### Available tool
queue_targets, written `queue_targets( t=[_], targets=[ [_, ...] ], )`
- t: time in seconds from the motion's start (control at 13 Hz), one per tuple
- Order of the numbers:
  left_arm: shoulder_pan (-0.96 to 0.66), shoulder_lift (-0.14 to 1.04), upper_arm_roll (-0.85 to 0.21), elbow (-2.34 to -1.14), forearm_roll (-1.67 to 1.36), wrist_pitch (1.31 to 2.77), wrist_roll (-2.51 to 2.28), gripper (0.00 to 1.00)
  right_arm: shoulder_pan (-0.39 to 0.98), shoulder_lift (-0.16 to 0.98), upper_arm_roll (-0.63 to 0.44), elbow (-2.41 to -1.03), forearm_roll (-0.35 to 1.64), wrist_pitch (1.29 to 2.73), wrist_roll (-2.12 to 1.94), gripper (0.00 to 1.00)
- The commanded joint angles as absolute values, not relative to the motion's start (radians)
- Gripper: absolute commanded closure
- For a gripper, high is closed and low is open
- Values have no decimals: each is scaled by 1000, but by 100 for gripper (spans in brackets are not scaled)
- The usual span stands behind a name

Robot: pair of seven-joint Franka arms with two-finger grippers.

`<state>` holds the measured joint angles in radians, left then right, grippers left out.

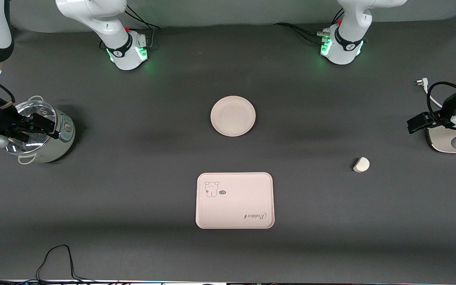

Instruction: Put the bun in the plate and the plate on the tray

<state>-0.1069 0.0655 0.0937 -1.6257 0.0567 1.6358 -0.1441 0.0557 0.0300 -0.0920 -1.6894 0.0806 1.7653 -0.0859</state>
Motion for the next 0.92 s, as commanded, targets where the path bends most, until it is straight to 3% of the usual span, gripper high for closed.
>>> queue_targets(
  t=[0.0, 0.69, 0.85],
  targets=[
    [-140, 52, 124, -1620, 46, 1602, -126, 0, 60, 28, -98, -1684, 98, 1766, -103, 0],
    [-132, 25, 121, -1646, 40, 1559, -121, 0, 61, 31, -97, -1684, 98, 1766, -106, 0],
    [-135, -90, 120, -1806, 41, 1622, -123, 0, 64, 43, -89, -1684, 98, 1770, -100, 0]
  ],
)
